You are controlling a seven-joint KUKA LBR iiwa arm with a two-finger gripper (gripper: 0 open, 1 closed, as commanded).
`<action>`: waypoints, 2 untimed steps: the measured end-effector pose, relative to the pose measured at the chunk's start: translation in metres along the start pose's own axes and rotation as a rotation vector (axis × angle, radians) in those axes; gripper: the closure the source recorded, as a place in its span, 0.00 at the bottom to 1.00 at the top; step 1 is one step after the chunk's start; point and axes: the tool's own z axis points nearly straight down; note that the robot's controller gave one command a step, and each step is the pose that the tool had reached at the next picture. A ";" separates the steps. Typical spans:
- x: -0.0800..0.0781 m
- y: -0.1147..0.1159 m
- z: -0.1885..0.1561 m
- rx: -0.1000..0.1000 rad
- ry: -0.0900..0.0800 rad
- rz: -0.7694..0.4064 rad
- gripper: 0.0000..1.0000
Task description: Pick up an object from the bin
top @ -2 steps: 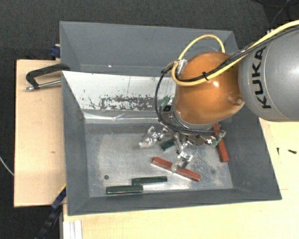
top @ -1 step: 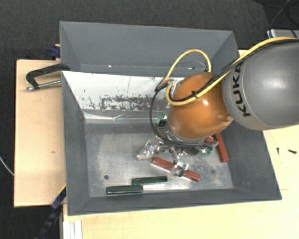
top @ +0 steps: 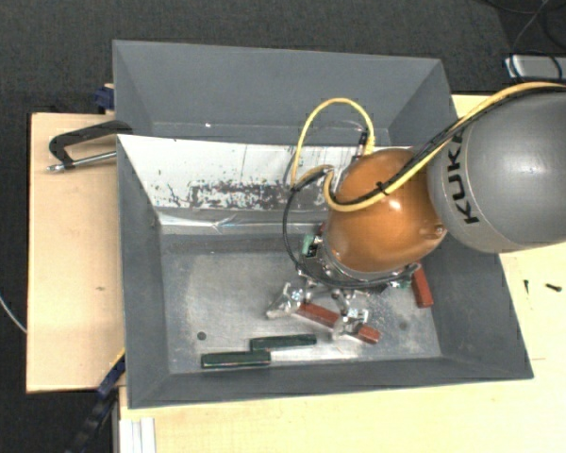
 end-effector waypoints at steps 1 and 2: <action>0.003 -0.022 0.007 -0.005 0.014 0.327 1.00; 0.003 -0.022 0.007 -0.004 0.013 0.327 1.00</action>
Offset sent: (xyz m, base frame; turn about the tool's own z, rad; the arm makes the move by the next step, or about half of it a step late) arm 0.0000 0.0000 0.0000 0.0000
